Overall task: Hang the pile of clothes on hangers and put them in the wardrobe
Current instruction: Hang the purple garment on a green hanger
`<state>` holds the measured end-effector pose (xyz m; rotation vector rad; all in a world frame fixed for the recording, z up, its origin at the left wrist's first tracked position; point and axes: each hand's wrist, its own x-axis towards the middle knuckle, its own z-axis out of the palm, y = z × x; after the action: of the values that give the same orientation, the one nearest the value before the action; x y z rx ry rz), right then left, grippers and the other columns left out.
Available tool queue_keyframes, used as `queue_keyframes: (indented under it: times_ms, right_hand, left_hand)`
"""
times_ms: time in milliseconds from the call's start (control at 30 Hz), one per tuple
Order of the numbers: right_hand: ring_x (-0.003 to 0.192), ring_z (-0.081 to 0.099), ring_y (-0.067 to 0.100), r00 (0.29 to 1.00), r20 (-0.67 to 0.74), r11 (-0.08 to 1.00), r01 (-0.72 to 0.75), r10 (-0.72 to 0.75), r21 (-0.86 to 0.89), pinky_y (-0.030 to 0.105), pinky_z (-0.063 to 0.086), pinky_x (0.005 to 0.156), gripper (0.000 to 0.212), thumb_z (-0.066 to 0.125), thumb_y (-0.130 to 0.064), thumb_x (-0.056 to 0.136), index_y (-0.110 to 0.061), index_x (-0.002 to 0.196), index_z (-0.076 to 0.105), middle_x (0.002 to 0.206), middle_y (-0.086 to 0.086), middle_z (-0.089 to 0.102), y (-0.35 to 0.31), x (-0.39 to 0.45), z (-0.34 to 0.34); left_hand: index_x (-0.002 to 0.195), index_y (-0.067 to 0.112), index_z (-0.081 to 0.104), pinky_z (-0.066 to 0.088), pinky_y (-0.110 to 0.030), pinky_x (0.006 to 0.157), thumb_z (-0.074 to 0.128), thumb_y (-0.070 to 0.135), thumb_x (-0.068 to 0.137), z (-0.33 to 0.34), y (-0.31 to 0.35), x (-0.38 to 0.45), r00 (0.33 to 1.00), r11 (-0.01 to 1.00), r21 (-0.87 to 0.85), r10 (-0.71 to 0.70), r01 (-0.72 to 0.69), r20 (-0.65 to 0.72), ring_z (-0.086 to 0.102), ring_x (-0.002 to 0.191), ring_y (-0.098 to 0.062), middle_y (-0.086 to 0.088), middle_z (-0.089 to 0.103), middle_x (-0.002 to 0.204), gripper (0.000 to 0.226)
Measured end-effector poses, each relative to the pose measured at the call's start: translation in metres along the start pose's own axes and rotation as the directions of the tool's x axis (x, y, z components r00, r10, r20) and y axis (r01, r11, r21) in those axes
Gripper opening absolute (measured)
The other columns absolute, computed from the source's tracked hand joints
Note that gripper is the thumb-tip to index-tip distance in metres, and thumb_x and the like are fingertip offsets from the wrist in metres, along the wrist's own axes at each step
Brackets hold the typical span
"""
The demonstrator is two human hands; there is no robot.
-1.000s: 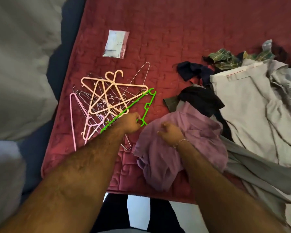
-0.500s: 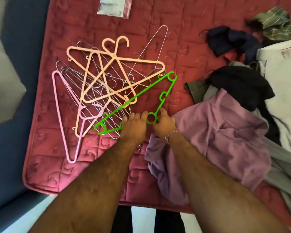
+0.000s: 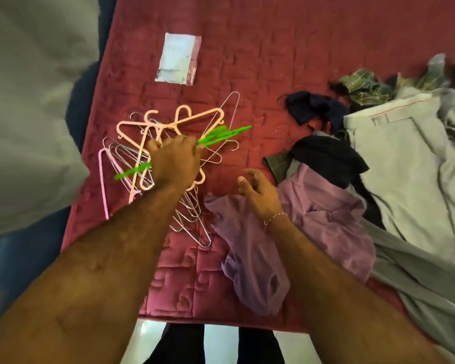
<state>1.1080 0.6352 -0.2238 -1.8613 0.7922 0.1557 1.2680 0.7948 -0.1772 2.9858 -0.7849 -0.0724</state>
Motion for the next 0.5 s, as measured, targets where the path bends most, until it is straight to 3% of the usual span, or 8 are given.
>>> queue_keyframes:
  times_ms: [67,167,267,367,433,500]
  right_hand:
    - [0.087,0.060,0.013,1.000,-0.025,0.998,-0.009,0.008,-0.065,0.026,0.045,0.081,0.041,0.068,-0.037,0.097,-0.018,0.133,0.059,0.088,-0.005,0.062,0.001,-0.013,-0.021]
    - [0.094,0.060,0.020,0.998,-0.062,0.976,-0.033,0.020,-0.216,0.033,0.043,0.086,0.039,0.071,-0.024,0.094,-0.010,0.129,0.059,0.101,0.002,0.064,0.028,-0.030,-0.055]
    - [0.109,0.058,0.040,0.978,-0.155,0.935,-0.180,0.138,-0.305,0.046,0.046,0.096,0.036,0.069,-0.025,0.090,-0.003,0.118,0.063,0.116,0.021,0.064,0.076,-0.041,-0.092]
    - [0.107,0.059,0.044,0.906,-0.325,0.890,-0.366,0.273,-0.273,0.050,0.048,0.098,0.042,0.062,-0.036,0.079,-0.003,0.104,0.069,0.112,0.025,0.061,0.125,-0.052,-0.132]
    - [0.118,0.055,0.045,0.884,-0.316,0.838,-0.442,0.345,-0.321,0.047,0.046,0.104,0.048,0.065,-0.039,0.078,-0.006,0.113,0.070,0.126,0.025,0.055,0.161,-0.054,-0.153]
    - [0.133,0.046,0.042,0.899,-0.236,0.785,-0.436,0.368,-0.440,0.047,0.042,0.111,0.062,0.057,-0.049,0.075,-0.017,0.127,0.068,0.149,0.018,0.046,0.184,-0.054,-0.169]
  left_hand:
    - [0.088,0.013,0.065,0.051,-0.047,0.076,0.042,0.045,0.102,-0.012,0.014,0.002,0.998,0.983,-0.182,0.027,-0.037,-0.053,0.064,0.085,-0.039,-0.012,0.067,0.087,0.042]
    - [0.077,0.010,0.060,0.047,-0.045,0.063,0.048,0.040,0.099,-0.025,0.050,0.003,0.987,0.935,-0.320,0.126,-0.152,-0.101,0.063,0.080,-0.041,-0.014,0.064,0.079,0.039]
    - [0.084,0.010,0.064,0.048,-0.047,0.069,0.046,0.039,0.099,-0.030,0.103,0.005,0.965,0.906,-0.337,0.259,-0.255,-0.033,0.066,0.089,-0.042,-0.016,0.069,0.089,0.037]
    - [0.089,0.013,0.064,0.047,-0.047,0.077,0.039,0.041,0.096,-0.021,0.152,0.001,0.931,0.896,-0.295,0.361,-0.331,0.053,0.068,0.096,-0.042,-0.017,0.073,0.099,0.038]
    - [0.089,0.016,0.063,0.046,-0.047,0.082,0.032,0.045,0.090,-0.011,0.180,-0.004,0.913,0.896,-0.261,0.395,-0.360,0.099,0.068,0.096,-0.040,-0.015,0.073,0.099,0.042]
    - [0.087,0.017,0.064,0.045,-0.047,0.084,0.029,0.047,0.086,-0.001,0.199,-0.009,0.894,0.898,-0.196,0.424,-0.394,0.145,0.069,0.093,-0.039,-0.014,0.074,0.096,0.046]
